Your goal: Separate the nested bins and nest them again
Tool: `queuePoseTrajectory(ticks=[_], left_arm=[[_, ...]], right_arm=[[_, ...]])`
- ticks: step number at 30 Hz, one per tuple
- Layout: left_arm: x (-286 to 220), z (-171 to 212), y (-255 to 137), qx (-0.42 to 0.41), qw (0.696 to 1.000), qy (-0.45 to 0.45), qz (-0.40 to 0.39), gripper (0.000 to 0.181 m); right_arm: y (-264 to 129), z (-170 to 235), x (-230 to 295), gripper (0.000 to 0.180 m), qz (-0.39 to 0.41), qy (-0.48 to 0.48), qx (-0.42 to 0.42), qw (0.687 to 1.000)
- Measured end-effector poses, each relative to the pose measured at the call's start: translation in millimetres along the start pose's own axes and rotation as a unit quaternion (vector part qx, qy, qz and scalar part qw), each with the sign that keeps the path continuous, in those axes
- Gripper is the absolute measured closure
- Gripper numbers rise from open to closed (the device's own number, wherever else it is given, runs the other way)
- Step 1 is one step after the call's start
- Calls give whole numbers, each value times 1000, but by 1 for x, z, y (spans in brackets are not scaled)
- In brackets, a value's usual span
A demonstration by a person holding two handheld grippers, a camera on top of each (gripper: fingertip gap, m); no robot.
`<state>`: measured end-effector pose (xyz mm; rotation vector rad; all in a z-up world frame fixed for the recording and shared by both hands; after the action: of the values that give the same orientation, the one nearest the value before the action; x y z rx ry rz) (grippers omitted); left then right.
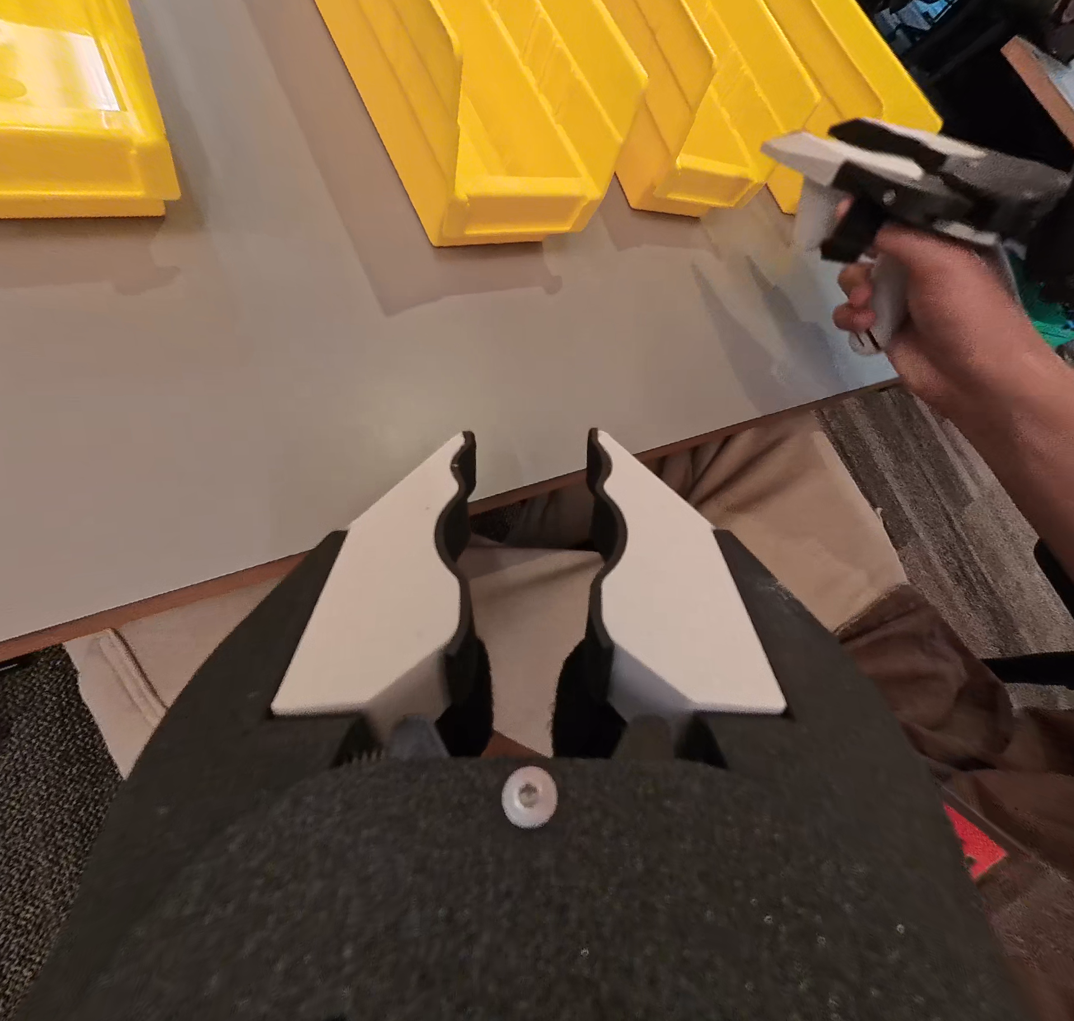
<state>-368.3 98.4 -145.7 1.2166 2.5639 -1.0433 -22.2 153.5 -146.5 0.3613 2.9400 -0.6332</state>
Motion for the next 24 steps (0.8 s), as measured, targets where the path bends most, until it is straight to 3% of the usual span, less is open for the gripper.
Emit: queuePoseTrajectory(ticks=[3, 6, 9, 14, 22, 24], left_arm=[[1, 2, 0, 4, 1000, 5, -3, 145], [1, 3, 2, 10, 1000, 7, -4, 145], [4, 4, 1, 10, 1000, 12, -12, 145], [6, 4, 3, 14, 1000, 6, -13, 145], [-1, 8, 10, 32, 999, 25, -5, 145], [-1, 9, 10, 35, 999, 28, -5, 145]], right_arm=[[21, -12, -3, 114, 20, 16, 9, 1000], [40, -12, -8, 133, 22, 78, 30, 996], [49, -9, -8, 133, -1, 130, 36, 991], [53, -17, -10, 134, 3, 89, 58, 994], [90, -41, -14, 137, -65, 104, 263, 957], [96, -37, -11, 148, -87, 109, 302, 943]])
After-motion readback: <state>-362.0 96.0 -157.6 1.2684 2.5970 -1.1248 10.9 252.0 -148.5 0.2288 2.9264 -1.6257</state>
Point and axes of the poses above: each gripper's, where its closed fingertips meet, y out along the fingers, z out of its underside, x = y × z across the jaws, the point moved 2 cm from there along -y, back along the fingers
